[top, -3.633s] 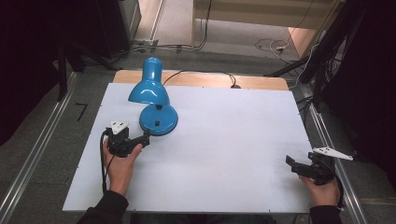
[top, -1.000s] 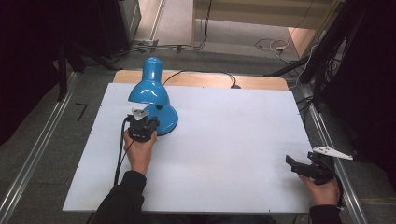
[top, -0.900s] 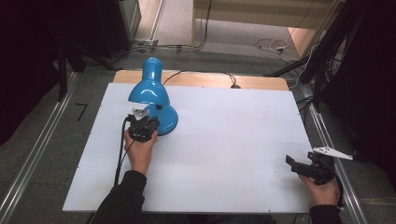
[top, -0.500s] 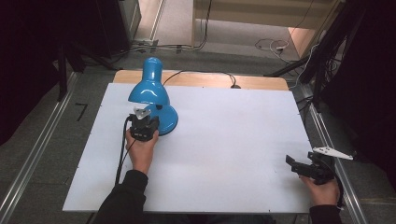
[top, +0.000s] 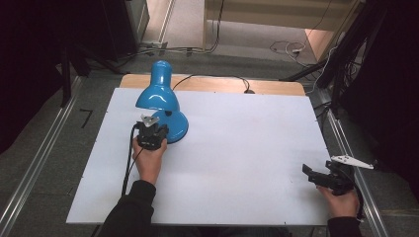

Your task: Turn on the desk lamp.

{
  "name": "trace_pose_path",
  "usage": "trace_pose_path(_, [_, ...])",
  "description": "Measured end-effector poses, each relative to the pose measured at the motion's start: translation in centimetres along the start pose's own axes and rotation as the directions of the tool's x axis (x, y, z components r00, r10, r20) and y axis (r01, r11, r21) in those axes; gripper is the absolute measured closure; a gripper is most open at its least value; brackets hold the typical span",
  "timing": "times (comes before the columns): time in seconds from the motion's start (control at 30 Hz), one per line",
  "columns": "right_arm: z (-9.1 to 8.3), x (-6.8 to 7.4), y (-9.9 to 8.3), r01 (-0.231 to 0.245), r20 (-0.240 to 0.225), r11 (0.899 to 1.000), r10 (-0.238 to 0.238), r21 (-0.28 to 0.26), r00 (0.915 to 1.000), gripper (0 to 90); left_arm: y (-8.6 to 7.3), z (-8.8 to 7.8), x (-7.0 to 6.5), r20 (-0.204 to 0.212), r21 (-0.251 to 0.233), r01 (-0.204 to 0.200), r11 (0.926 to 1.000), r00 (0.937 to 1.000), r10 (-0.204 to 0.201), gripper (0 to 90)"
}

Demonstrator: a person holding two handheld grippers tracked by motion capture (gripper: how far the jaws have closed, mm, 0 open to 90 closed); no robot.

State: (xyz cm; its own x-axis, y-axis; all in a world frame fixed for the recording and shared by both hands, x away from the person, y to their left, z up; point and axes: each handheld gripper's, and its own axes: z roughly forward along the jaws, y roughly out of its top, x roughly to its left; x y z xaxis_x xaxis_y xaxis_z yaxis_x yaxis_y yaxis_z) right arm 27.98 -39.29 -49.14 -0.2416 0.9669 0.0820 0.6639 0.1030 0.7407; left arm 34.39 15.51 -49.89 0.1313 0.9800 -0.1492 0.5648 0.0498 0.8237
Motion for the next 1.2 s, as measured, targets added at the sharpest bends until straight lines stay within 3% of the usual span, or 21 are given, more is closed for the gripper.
trace_pose_path(0.5, [0.02, 0.01, 0.0, 0.001, 0.001, 1.0, -0.001, 0.001, 1.0, 4.0, -0.23, -0.05, -0.07, -0.007, -0.011, -0.025, 0.9996, 0.9997, 0.025, 90.0])
trace_pose_path(1.2, [-0.04, 0.03, -0.03, 0.0, 0.001, 1.0, 0.0, 0.001, 1.0, 4.0, -0.39, -0.26, -0.09, -0.009, -0.011, -0.03, 0.9995, 0.9995, 0.03, 90.0])
